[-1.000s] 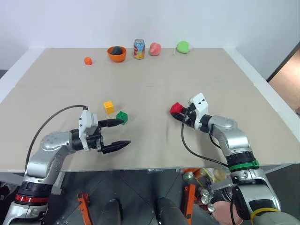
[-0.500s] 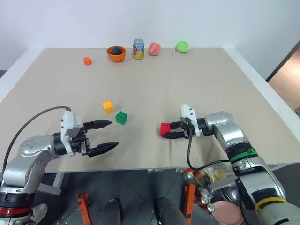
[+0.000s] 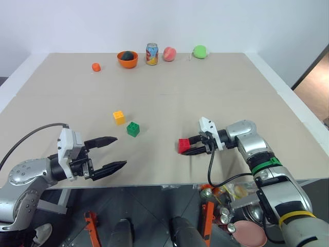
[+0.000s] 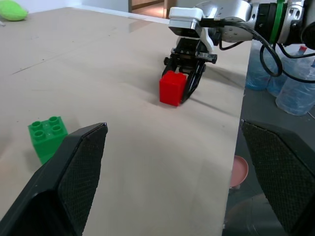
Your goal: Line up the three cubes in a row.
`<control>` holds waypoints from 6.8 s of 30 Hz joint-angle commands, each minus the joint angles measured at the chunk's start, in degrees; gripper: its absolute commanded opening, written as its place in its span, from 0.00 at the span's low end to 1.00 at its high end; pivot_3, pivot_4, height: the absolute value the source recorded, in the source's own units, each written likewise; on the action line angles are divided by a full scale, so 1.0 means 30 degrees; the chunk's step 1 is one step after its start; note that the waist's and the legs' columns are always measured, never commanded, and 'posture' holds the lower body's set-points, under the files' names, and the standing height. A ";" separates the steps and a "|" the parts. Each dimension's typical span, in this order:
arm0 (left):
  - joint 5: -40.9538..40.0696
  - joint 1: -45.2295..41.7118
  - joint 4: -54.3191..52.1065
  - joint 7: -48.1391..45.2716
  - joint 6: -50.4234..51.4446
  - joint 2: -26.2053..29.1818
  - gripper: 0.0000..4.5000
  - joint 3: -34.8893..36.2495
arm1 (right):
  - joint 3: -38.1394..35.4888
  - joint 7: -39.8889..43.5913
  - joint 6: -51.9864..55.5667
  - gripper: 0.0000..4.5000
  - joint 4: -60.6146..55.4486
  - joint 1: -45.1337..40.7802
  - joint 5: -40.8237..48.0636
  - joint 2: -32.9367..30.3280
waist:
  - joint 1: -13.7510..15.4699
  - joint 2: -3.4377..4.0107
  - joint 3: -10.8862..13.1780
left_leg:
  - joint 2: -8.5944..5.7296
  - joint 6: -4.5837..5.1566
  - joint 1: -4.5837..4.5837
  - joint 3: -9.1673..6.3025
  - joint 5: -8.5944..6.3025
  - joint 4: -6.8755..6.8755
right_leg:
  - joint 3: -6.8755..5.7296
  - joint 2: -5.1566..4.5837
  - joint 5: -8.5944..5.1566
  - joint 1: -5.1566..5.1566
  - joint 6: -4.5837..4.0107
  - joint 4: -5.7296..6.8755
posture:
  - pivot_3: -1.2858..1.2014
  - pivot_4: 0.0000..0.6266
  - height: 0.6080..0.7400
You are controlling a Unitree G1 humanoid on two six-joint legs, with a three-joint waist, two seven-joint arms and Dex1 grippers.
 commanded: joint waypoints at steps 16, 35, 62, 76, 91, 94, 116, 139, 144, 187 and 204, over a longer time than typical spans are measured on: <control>-0.0198 -0.0087 -0.1055 0.0553 0.0086 -0.0151 1.00 -0.0003 | -0.0344 -0.0218 -0.2966 0.27 0.2895 -0.1577 -0.1560 -0.0555 | -0.0004 0.0002 0.0001 | 0.0000 0.0000 0.0002 0.0002 0.0000 0.0001 | 0.0001 -0.0001 0.0000 0.0006 0.0000 0.0001 | 0.52 0.24 1.00; 0.0150 -0.0599 0.0699 0.1160 -0.0043 -0.0567 1.00 0.0107 | -0.2579 0.1088 0.2452 0.99 -0.2712 -0.2015 0.1788 -0.0922 | -0.0144 0.0076 0.0052 | -0.0001 -0.0014 0.0147 0.0001 0.0001 -0.0010 | 0.0002 -0.0001 -0.0017 0.0169 -0.0019 0.0002 | 0.52 0.24 1.00; 0.5292 -0.7124 1.0641 0.3066 -0.1997 -0.3549 1.00 -0.3260 | -0.7630 -1.4695 1.6170 0.99 -2.4820 0.8356 1.1376 0.1606 | 0.0157 0.0058 0.0044 | -0.0003 -0.0053 0.0097 -0.0041 -0.0025 -0.0011 | -0.0013 0.0010 -0.0085 0.0139 -0.0010 0.0035 | 0.52 0.24 1.00; 0.7361 -0.9822 1.4453 0.2884 -0.3307 -0.4992 1.00 -0.4328 | -0.7130 -1.7691 1.6594 0.99 -2.6991 1.0419 1.2643 0.1886 | 0.0122 0.0053 0.0042 | -0.0002 -0.0050 0.0114 -0.0047 -0.0023 -0.0008 | -0.0014 0.0014 -0.0063 0.0149 -0.0014 0.0036 | 0.52 0.24 1.00; 0.9123 -1.1220 1.6819 0.3076 -0.5749 -0.5954 0.28 -0.4953 | -0.6960 -1.8704 1.6244 1.00 -2.7011 1.0740 1.3202 0.1728 | 0.0129 0.0048 0.0042 | -0.0003 -0.0049 0.0106 -0.0054 -0.0023 -0.0009 | -0.0015 0.0013 -0.0064 0.0153 -0.0011 0.0034 | 0.52 0.24 1.00; 0.9042 -1.1384 1.6388 0.2125 -0.6306 -0.6010 0.28 -0.5249 | -0.7096 -1.8708 1.6233 1.00 -2.7040 1.0836 1.3359 0.1589 | 0.0129 0.0048 0.0042 | -0.0003 -0.0049 0.0106 -0.0054 -0.0023 -0.0011 | -0.0015 0.0014 -0.0066 0.0151 -0.0009 0.0034 | 0.52 0.24 1.00; 1.1537 -1.7772 2.5987 -0.6531 -1.2927 -0.8037 0.28 -0.8398 | -1.3591 -1.4065 1.5491 1.00 -2.6167 1.7404 1.5673 -0.4022 | 0.0120 0.0020 0.0059 | -0.0034 -0.0041 0.0039 -0.0104 -0.0028 0.0004 | -0.0015 0.0015 -0.0082 0.0157 0.0024 -0.0018 | 0.52 0.24 1.00; 1.2708 -1.8095 2.8557 -0.5799 -1.3693 -0.8637 0.28 -0.7891 | -1.2624 -1.3857 1.4410 1.00 -2.5447 1.7665 1.4385 -0.4154 | 0.0121 0.0019 0.0059 | -0.0045 -0.0021 0.0039 -0.0153 -0.0021 0.0052 | -0.0026 0.0026 -0.0049 0.0181 0.0027 -0.0014 | 0.52 0.24 1.00; 1.2396 -1.8103 2.8719 -0.6271 -1.2996 -0.8506 0.65 -0.7581 | -1.2480 -1.3722 1.4380 1.00 -2.5194 1.7403 1.4221 -0.4220 | 0.0119 0.0021 0.0058 | -0.0043 -0.0019 0.0052 -0.0155 -0.0019 0.0053 | -0.0026 0.0037 -0.0041 0.0185 0.0025 -0.0013 | 0.52 0.24 1.00; 0.5926 -0.4370 1.0037 0.2397 -0.3028 -0.2128 1.00 0.0645 | -0.7088 -1.1385 1.4492 1.00 -2.2639 0.9362 1.3340 -0.3904 | 0.0181 0.0023 0.0064 | -0.0015 -0.0024 0.0080 -0.0133 -0.0020 0.0051 | -0.0041 0.0031 -0.0046 0.0188 -0.0016 -0.0011 | 0.52 0.24 1.00; 0.9378 -1.4542 2.5714 -0.0179 -0.8618 -0.2572 1.00 -0.2319 | -0.8318 -1.4132 1.4989 1.00 -2.5360 1.1352 1.4060 -0.3378 | 0.0129 0.0015 0.0064 | -0.0014 -0.0026 -0.0005 -0.0151 -0.0022 0.0014 | -0.0061 0.0048 -0.0071 0.0129 -0.0001 -0.0018 | 0.52 0.24 1.00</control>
